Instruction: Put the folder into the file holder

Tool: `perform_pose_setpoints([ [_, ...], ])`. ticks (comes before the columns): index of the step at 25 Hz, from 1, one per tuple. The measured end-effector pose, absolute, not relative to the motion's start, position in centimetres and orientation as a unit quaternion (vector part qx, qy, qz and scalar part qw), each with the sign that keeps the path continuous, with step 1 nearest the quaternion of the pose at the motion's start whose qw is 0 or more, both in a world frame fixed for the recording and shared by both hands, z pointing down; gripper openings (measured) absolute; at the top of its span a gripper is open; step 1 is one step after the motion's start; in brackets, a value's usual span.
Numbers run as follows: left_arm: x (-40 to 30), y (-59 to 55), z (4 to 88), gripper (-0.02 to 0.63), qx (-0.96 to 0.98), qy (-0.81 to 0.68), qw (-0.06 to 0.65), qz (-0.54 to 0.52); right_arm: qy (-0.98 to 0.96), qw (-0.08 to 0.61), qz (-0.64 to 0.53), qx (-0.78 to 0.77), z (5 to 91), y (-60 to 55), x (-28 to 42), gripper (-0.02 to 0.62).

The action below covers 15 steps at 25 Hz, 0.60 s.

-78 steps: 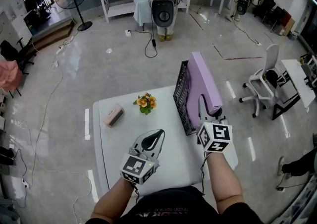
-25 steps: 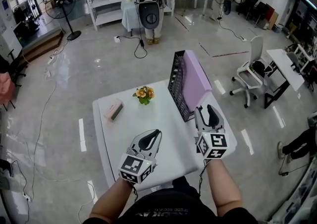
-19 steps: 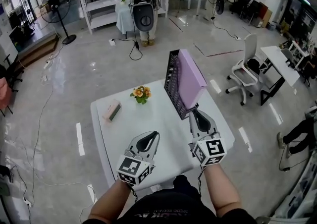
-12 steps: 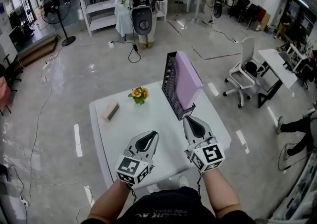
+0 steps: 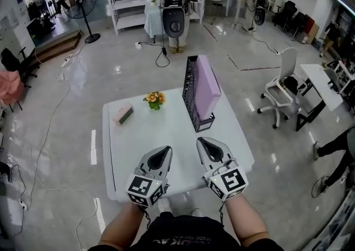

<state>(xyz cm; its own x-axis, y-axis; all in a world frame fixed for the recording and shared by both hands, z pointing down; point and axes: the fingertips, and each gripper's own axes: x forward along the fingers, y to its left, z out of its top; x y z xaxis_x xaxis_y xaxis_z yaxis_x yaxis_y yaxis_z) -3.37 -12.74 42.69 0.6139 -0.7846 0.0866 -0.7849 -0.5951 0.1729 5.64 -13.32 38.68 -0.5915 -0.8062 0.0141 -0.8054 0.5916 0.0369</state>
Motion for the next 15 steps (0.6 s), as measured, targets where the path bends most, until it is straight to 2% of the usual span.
perform_pose_setpoints([
  [15, 3.6, -3.0, 44.5, 0.005, 0.845, -0.526, 0.099, 0.010, -0.939, 0.008, 0.008, 0.345, 40.8, -5.8, 11.0, 0.000],
])
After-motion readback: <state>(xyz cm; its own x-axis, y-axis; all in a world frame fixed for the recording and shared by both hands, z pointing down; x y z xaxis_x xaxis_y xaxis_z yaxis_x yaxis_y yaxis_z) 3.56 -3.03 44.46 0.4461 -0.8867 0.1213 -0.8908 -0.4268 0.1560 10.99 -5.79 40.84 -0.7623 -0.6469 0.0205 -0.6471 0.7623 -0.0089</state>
